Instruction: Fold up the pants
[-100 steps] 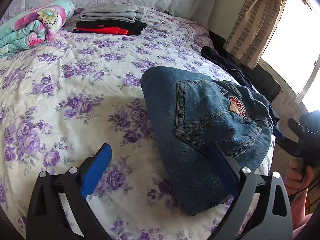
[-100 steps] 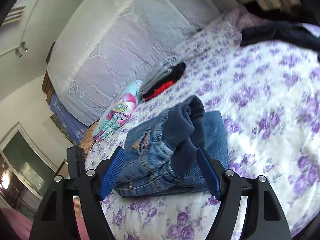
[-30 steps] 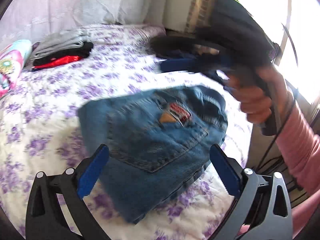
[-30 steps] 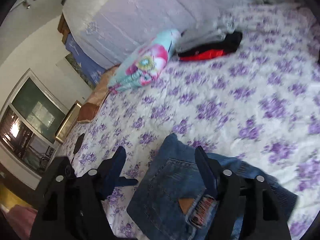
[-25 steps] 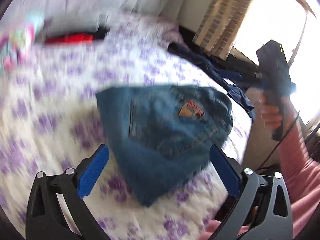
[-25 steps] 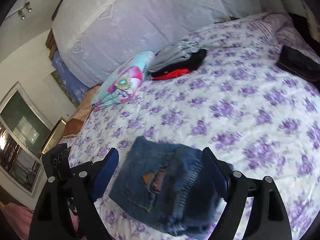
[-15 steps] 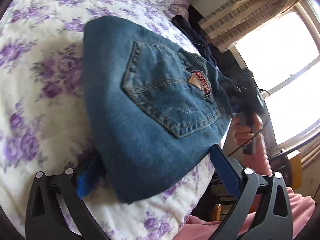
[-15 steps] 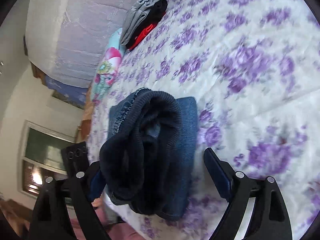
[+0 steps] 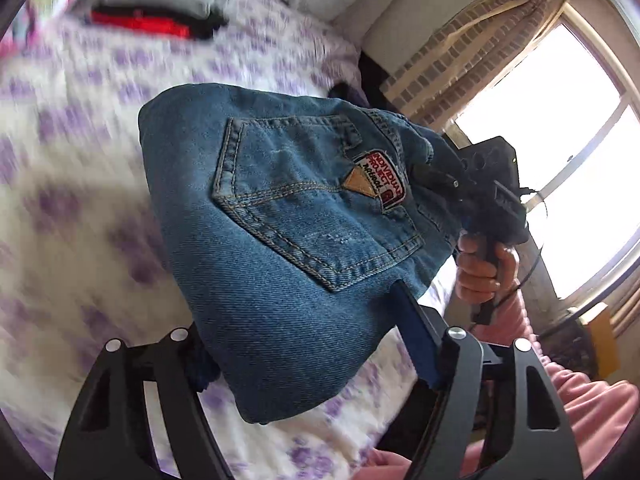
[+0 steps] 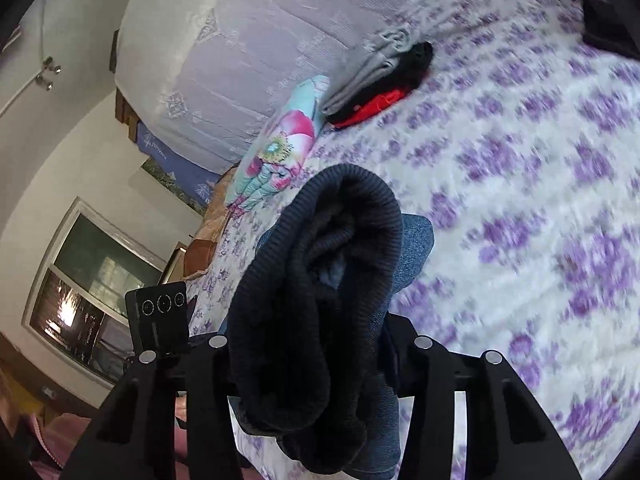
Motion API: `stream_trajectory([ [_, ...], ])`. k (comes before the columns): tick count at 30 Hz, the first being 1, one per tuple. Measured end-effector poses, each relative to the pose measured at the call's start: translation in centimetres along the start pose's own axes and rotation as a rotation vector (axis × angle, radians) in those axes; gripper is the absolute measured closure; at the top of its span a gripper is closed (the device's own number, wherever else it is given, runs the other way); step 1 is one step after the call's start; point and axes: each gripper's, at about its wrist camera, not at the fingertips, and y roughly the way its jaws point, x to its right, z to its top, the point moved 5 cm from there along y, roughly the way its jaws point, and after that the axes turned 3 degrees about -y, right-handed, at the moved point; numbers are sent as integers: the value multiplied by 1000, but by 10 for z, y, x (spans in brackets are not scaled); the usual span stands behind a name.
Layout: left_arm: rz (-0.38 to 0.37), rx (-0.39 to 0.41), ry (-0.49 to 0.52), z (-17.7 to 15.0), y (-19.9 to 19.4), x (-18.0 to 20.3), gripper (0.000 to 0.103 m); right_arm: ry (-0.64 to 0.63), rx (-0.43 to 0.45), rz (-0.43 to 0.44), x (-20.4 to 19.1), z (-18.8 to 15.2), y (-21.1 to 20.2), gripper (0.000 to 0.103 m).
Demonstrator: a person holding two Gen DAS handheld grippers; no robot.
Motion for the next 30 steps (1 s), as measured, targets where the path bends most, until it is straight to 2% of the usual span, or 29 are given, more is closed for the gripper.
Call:
stream_trajectory([
  [2,43,81,35,29,-28,-3,31,-22,15,58,-14,37,22,55],
  [5,137,155,87,73,-57,-19,31,-59,11,120,-23,91,66,55],
  [8,224,174,78,108,-61,-56,31,-77,-19,137,-14,129,119,55],
  [10,250,168,42,123,-50,-91,30,-51,-57,145,8,141,156,55],
  [13,241,115,-55,124,-24,-148,30,3,-146,100,59,134,213,55],
  [15,262,14,-149,108,6,-193,28,40,-177,58,92,118,240,52],
  [16,252,32,-99,108,5,-189,27,58,-134,134,96,117,237,51],
  [18,248,30,-87,112,-1,-180,24,78,-128,161,96,116,227,47],
  [20,281,38,-83,107,-7,-181,18,48,-120,106,89,114,216,42],
  [22,319,43,-78,106,-18,-181,18,-2,-107,28,80,113,201,39],
  [24,408,123,-60,115,-41,-174,18,-71,-42,-50,64,114,176,38],
  [26,517,244,21,126,-69,-155,16,-172,49,-89,40,113,151,38],
  [28,583,311,84,130,-80,-134,14,-282,131,-72,7,110,135,38],
  [30,591,329,168,131,-68,-113,12,-338,145,-30,-15,104,138,36],
])
